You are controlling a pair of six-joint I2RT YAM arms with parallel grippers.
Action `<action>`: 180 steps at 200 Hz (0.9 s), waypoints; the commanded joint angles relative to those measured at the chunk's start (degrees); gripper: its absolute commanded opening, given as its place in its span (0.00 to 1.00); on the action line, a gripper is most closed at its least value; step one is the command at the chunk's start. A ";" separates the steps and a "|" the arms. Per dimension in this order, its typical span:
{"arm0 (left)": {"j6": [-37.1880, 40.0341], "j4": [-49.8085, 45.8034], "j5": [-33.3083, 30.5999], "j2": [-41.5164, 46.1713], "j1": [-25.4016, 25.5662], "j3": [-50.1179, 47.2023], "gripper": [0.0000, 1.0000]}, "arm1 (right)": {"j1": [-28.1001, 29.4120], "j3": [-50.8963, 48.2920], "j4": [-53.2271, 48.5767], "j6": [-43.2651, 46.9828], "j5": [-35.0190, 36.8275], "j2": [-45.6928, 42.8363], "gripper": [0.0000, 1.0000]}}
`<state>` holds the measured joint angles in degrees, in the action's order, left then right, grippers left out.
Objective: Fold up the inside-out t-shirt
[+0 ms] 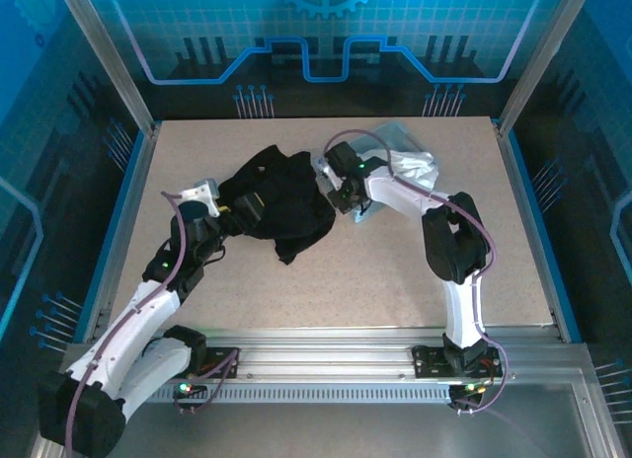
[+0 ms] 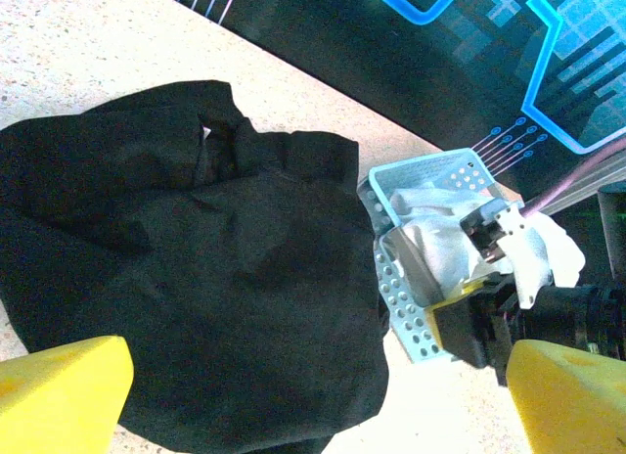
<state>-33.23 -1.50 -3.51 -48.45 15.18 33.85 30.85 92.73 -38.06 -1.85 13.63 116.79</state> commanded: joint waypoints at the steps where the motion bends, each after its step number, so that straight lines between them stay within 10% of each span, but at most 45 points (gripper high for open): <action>1: 1.24 0.77 0.76 1.25 0.38 -1.21 0.99 | -7.10 0.50 -2.01 0.21 0.53 -2.73 0.18; 118: 1.57 1.13 0.72 0.45 0.64 -0.82 0.99 | -26.06 39.72 -15.33 3.14 4.37 21.68 0.11; 180: 2.00 1.96 1.04 -1.60 0.71 -0.36 0.99 | -20.87 11.20 -5.19 25.31 0.74 2.69 0.14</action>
<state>-32.86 -0.95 -3.51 -48.90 15.49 32.73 6.61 112.31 -44.12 9.34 16.25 129.05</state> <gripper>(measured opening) 0.988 0.135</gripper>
